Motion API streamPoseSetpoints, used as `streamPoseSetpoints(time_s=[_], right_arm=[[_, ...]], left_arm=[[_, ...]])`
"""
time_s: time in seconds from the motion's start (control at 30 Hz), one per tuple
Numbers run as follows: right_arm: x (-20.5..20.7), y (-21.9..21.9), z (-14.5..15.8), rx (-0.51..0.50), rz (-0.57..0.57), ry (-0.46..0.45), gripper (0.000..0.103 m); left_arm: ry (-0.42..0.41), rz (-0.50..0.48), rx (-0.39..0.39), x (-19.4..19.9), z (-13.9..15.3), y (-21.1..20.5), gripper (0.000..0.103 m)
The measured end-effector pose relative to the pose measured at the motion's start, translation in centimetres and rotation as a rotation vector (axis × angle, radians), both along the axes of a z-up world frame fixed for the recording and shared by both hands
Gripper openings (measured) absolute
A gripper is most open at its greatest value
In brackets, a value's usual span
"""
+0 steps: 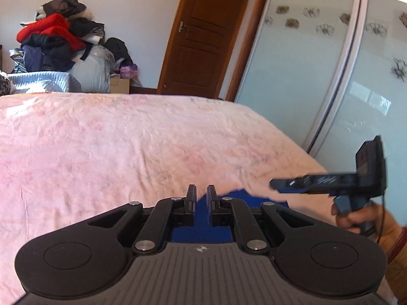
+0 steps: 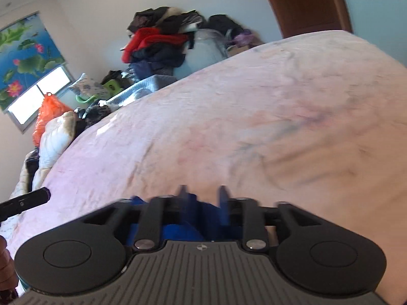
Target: Fold small clothes
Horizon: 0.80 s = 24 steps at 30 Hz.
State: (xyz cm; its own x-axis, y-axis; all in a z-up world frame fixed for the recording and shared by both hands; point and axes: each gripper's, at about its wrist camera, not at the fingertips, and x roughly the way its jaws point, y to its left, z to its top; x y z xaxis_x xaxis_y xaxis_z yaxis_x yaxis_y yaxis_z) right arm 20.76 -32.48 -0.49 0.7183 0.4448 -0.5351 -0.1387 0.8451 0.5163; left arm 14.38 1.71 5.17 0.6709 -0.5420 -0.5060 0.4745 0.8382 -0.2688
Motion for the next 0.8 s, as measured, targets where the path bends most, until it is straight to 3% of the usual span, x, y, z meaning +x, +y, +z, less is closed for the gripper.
streamPoseSetpoints(time_s=[0.07,0.1,0.13,0.2,0.27,0.3,0.37,0.43,0.47,0.53,0.57,0.67,0.8], right_arm=[[-2.1,-1.3,-0.3,0.100,0.008,-0.011,0.084],[-2.8,-1.7,-0.5,0.123,0.017,-0.006,0.087],[-3.3,-1.9,-0.8,0.128,0.025,0.013,0.087],[-3.2,-2.2,-1.7,0.120,0.041,0.066,0.087],[-2.6,-2.0,-3.0,0.134,0.077,0.117,0.086],[-2.2,-1.7,-3.6,0.138,0.090,0.127,0.084],[-1.7,-1.0,-4.1,0.147,0.131,0.079,0.079],[-0.5,-0.3,-4.6,0.151,0.145,0.096,0.049],[0.0,0.3,-4.9,0.144,0.146,0.103,0.023],[0.3,1.2,-4.6,0.095,0.156,0.060,0.021],[0.1,1.5,-4.2,0.066,0.154,0.038,0.020],[0.0,1.6,-2.5,0.041,0.131,-0.026,0.017],[1.6,1.7,-1.0,-0.006,0.100,-0.070,0.017]], left_arm=[[0.069,-0.032,-0.041,0.1,-1.3,0.7,0.011],[0.118,-0.045,-0.067,0.4,-2.1,1.2,0.012],[0.166,-0.050,-0.092,0.8,-3.0,1.6,0.019],[0.271,-0.039,-0.165,2.0,-5.1,2.6,0.051],[0.330,-0.024,-0.249,2.9,-6.6,3.3,0.069],[0.357,-0.010,-0.289,3.3,-7.2,3.5,0.069],[0.400,-0.039,-0.361,4.2,-8.2,3.4,0.069],[0.429,-0.036,-0.371,4.9,-8.8,2.5,0.069],[0.424,-0.040,-0.352,4.9,-8.9,1.8,0.068],[0.396,-0.027,-0.282,4.7,-8.8,0.8,0.028],[0.380,-0.019,-0.252,4.6,-8.6,0.6,0.017],[0.323,-0.006,-0.235,4.7,-7.8,0.3,0.014],[0.204,0.024,-0.144,5.1,-5.6,-1.5,0.013]])
